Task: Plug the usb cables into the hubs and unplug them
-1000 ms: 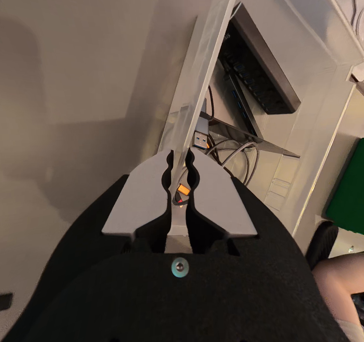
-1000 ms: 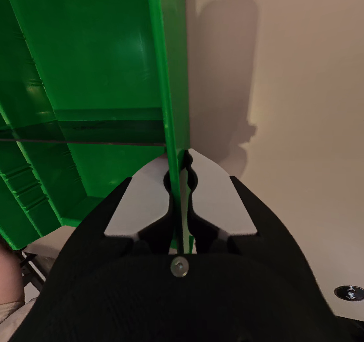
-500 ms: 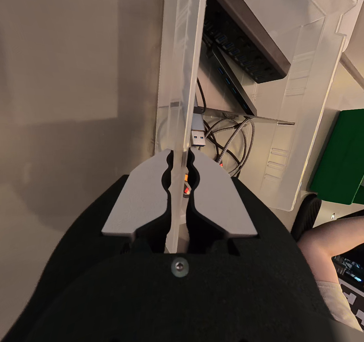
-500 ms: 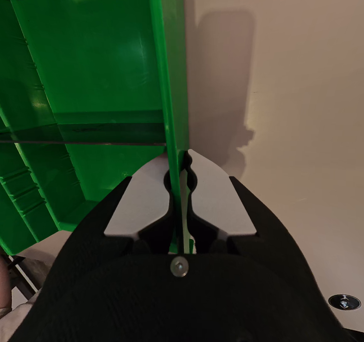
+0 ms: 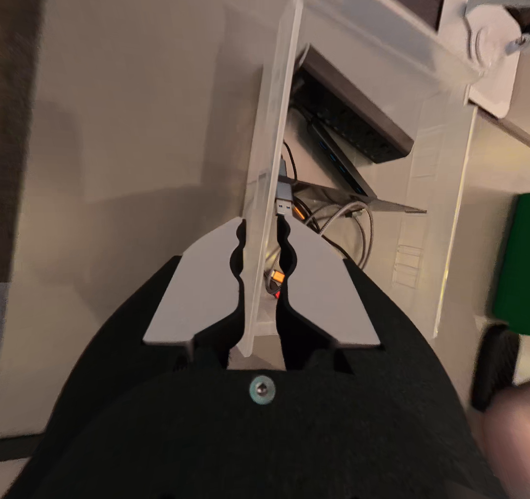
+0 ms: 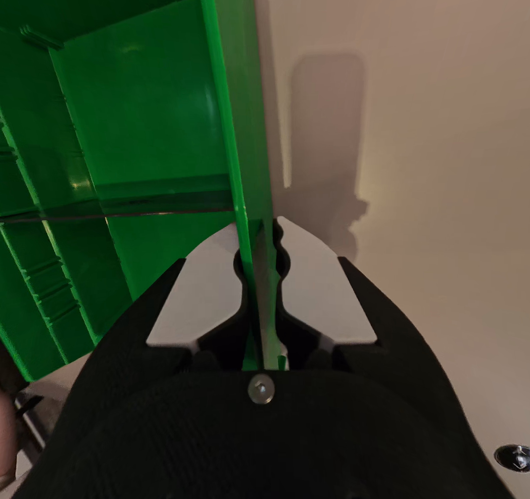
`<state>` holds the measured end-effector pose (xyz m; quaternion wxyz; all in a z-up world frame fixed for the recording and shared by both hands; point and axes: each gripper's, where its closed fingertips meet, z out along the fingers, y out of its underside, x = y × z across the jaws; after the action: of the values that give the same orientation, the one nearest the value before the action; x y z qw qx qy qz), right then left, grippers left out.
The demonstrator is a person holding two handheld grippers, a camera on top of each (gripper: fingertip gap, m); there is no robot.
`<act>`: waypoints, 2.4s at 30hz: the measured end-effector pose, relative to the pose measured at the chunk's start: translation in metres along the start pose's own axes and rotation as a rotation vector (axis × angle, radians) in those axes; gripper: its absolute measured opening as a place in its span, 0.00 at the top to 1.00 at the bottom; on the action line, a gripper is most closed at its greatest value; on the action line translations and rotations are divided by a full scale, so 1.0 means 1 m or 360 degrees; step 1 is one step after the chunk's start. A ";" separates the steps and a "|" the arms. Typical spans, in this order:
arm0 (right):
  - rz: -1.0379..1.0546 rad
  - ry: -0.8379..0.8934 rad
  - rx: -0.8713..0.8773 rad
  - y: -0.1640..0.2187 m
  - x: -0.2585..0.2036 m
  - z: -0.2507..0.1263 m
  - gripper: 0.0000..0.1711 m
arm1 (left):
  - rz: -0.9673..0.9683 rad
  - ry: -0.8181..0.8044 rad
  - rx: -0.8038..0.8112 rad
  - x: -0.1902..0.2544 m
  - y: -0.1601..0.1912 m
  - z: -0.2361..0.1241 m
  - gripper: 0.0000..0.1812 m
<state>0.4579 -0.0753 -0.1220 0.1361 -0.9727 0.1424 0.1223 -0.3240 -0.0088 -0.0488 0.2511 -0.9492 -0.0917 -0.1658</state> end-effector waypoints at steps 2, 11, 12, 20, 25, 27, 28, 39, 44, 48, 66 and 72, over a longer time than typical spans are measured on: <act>0.0022 0.0031 0.0066 -0.003 0.003 -0.010 0.85 | 0.0123 -0.0032 0.0194 0.009 -0.016 -0.021 0.89; -0.0421 -0.0033 0.1530 -0.080 -0.062 -0.170 0.81 | 0.1478 -0.0039 0.1803 0.168 -0.084 -0.091 0.77; -0.0536 -0.0115 0.1748 -0.081 -0.080 -0.191 0.80 | 0.1573 -0.0096 0.1842 0.179 -0.083 -0.082 0.83; -0.1044 -0.0675 0.2702 -0.034 -0.170 -0.278 0.73 | 0.2011 -0.0165 0.1116 0.209 -0.053 0.033 0.71; -0.1304 -0.0635 0.2652 -0.028 -0.201 -0.265 0.72 | 0.2140 -0.0163 0.0986 0.214 -0.046 0.060 0.73; -0.1410 -0.0578 0.2589 -0.031 -0.212 -0.252 0.71 | 0.2306 -0.0219 0.0779 0.205 -0.050 0.076 0.73; -0.1448 -0.0573 0.2559 -0.033 -0.216 -0.247 0.71 | 0.2409 -0.0247 0.0636 0.197 -0.051 0.086 0.70; -0.1524 -0.0611 0.2353 -0.047 -0.237 -0.211 0.71 | 0.2852 -0.0327 -0.0622 0.108 -0.034 0.177 0.69; -0.1489 -0.0595 0.2313 -0.054 -0.234 -0.204 0.72 | 0.2862 -0.0175 -0.0703 0.108 -0.027 0.183 0.76; -0.1472 -0.0653 0.2251 -0.057 -0.237 -0.196 0.73 | 0.2850 -0.0188 -0.0684 0.107 -0.027 0.182 0.78; -0.1398 -0.0721 0.2271 -0.055 -0.212 -0.206 0.74 | 0.1875 0.0164 0.0378 0.189 -0.074 0.073 0.84; -0.1278 -0.0861 0.2301 -0.054 -0.199 -0.215 0.76 | 0.1548 0.0733 0.0825 0.286 -0.061 -0.013 0.84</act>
<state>0.3324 -0.0417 0.1463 0.7826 -0.5619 -0.2059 0.1715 -0.0776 0.0626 0.0928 0.5352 -0.7296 0.3728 -0.2055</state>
